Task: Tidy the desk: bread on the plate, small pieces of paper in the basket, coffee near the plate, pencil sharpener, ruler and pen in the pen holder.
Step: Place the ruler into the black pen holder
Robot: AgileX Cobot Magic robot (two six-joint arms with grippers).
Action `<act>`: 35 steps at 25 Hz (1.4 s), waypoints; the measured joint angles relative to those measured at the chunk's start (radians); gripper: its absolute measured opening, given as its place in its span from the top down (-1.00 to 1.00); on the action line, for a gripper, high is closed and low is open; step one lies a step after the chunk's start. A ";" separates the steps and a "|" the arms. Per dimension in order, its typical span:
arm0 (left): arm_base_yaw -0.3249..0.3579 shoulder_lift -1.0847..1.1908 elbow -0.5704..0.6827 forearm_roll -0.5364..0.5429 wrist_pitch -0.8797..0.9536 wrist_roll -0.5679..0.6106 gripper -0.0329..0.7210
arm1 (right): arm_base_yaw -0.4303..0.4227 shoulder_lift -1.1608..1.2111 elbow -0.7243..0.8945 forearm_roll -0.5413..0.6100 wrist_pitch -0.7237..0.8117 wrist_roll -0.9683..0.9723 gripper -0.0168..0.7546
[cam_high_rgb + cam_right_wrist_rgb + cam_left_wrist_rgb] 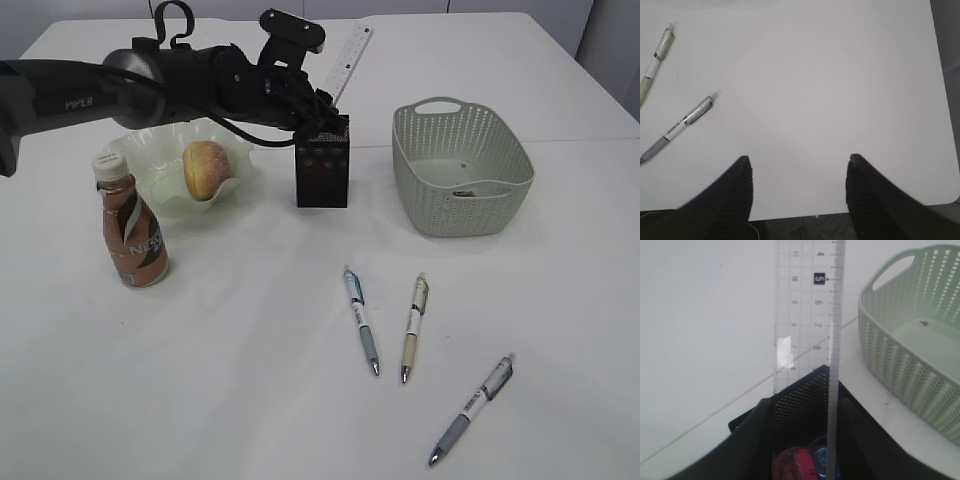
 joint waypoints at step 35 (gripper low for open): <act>0.000 0.000 0.000 -0.038 -0.017 0.000 0.17 | 0.000 0.000 0.000 0.000 -0.019 0.000 -0.25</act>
